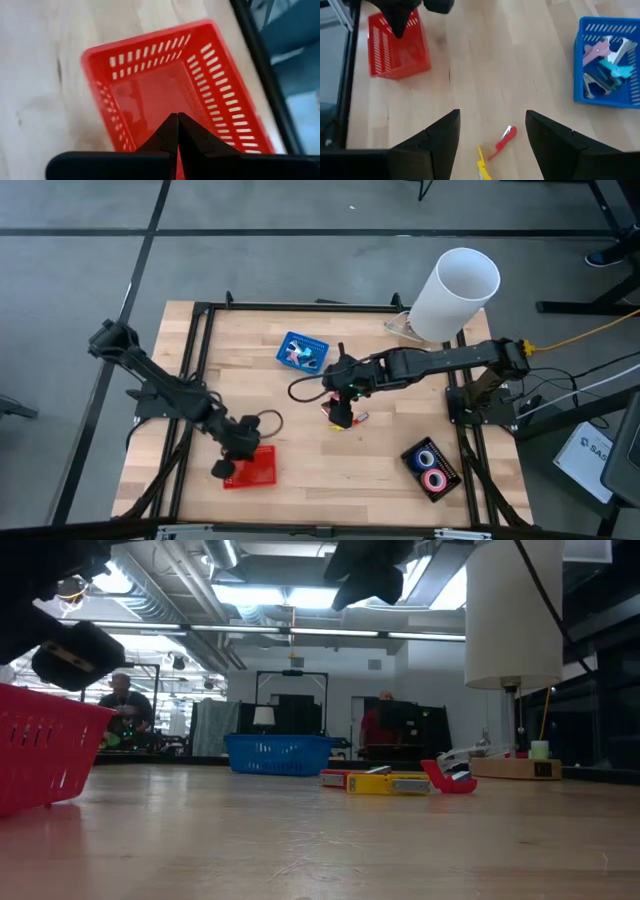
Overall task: Pick and place Stapler, Stapler remover, tape
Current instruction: Adjust the red bin
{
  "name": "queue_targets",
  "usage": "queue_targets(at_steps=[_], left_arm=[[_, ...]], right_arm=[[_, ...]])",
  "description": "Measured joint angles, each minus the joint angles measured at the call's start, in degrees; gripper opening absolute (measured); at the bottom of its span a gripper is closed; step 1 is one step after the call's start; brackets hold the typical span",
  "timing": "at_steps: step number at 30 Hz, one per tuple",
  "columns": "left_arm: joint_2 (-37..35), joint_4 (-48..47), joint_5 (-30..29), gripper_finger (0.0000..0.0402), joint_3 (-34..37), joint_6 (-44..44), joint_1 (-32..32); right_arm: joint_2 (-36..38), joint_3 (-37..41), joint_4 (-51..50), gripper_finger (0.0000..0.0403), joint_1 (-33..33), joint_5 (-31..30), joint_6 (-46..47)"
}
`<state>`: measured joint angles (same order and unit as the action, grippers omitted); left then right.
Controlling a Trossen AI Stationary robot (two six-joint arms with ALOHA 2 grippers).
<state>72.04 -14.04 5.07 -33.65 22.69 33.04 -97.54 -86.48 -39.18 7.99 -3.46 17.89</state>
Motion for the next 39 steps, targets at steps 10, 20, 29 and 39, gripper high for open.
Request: queue_targets(at_steps=[10,20,29,39], left_arm=[[17.44,-4.28,-0.66,0.0004,-10.85,-8.26,-0.9],[27.08,-4.92,-7.3,0.0005,-19.01,-11.51,-3.62],[27.22,-2.64,-16.59,0.0005,-19.63,-14.06,-10.42],[23.76,-1.94,-10.59,0.0002,-19.59,-13.56,-16.74]], right_arm=[[0.04,-0.02,0.07,0.0227,0.0,-0.23,-2.48],[0.07,-0.02,-1.6,0.0227,0.01,-1.49,-3.32],[0.09,-0.04,-1.95,0.0227,0.01,-1.49,-3.32],[0.15,-0.04,-3.17,0.0227,0.0,-1.68,-3.34]])
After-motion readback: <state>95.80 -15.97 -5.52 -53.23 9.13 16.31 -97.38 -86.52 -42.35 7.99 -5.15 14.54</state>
